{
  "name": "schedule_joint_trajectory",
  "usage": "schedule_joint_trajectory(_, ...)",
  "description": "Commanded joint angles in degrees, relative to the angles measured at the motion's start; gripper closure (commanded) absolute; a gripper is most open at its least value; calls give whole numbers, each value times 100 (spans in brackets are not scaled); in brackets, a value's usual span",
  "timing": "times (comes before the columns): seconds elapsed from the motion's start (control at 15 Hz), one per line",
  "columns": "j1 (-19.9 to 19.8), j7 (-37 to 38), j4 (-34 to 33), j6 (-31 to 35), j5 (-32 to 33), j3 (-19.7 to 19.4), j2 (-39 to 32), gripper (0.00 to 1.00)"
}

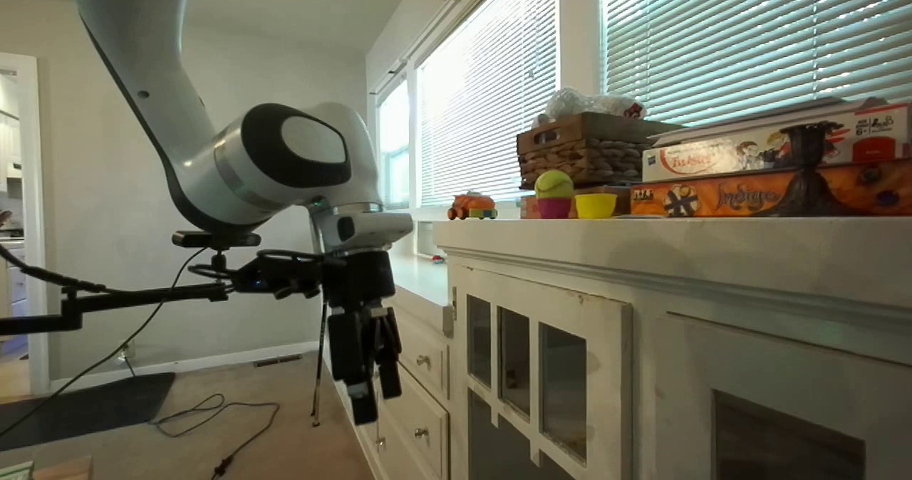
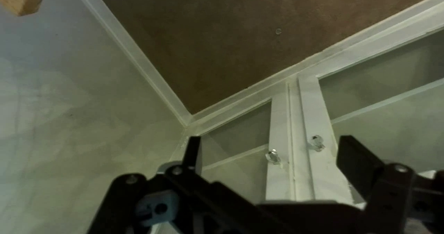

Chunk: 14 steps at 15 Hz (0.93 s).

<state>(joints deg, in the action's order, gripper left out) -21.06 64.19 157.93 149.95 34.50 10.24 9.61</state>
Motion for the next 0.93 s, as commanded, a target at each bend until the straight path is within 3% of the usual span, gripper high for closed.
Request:
schedule_joint_trajectory(0.0,-26,508,-111,178,1012,-717,-701,0)
schedule_joint_trajectory(0.4,390,1372,-506,240,1760,-1811,-1731,0)
schedule_joint_trajectory(0.47,463,781,-203,283,1405,-1887,-1282,0)
schedule_joint_trajectory(0.87,631,809,-257,284,1411,-2056,-1382,0)
